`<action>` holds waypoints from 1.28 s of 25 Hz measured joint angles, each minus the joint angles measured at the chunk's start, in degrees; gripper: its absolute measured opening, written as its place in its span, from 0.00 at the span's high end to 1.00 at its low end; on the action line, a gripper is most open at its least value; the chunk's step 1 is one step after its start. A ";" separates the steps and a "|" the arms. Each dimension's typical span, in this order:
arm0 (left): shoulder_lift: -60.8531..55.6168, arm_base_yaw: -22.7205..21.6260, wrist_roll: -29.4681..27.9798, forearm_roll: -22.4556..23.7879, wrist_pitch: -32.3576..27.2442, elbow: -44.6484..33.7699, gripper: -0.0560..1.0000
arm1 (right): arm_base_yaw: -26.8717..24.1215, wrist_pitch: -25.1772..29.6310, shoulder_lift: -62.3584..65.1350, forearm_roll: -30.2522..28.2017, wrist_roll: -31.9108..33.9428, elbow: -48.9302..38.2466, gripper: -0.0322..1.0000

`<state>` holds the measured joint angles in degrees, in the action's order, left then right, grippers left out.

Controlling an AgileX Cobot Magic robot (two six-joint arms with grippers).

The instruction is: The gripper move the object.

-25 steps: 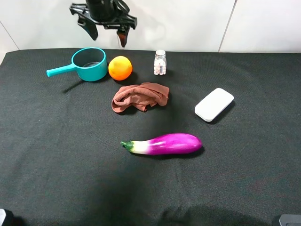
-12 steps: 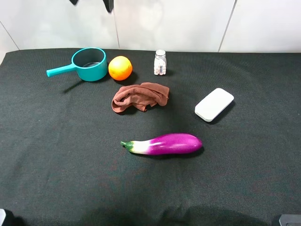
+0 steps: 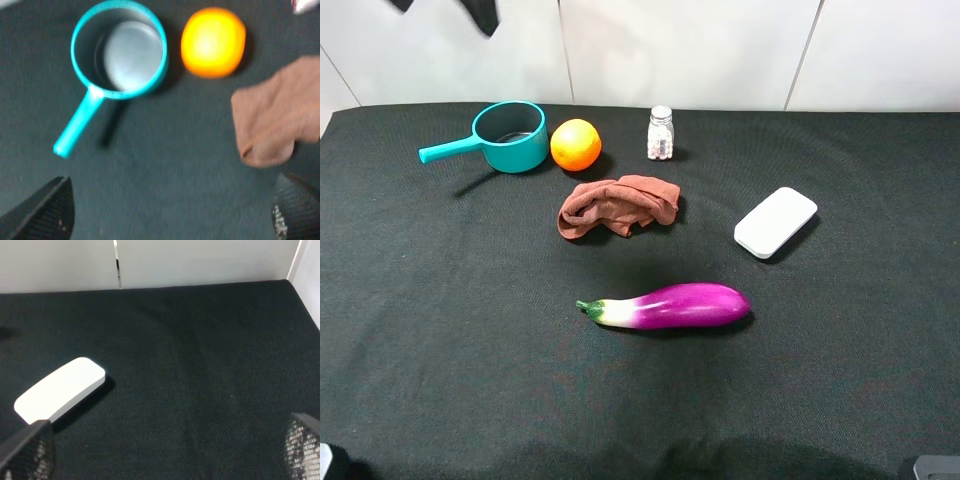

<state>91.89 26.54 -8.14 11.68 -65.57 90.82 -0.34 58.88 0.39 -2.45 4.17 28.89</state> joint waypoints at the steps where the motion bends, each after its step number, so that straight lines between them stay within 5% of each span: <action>1: -1.76 0.00 0.00 0.00 0.38 -2.97 0.16 | 0.00 0.00 0.00 0.00 0.00 0.00 0.30; 15: -32.51 -0.05 -0.05 -2.81 1.28 -35.59 0.16 | 0.00 0.00 0.00 0.00 0.00 0.00 0.30; 25: -59.70 -0.25 -1.18 -3.07 0.04 -51.78 0.16 | 0.00 0.00 0.00 0.00 0.00 0.00 0.30; 32: -72.88 -9.98 1.31 -3.21 -1.89 -57.40 0.16 | 0.00 0.00 0.00 0.00 0.00 0.00 0.30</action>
<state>19.01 16.56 -6.83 8.47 -67.46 33.42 -0.34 58.88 0.39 -2.45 4.17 28.89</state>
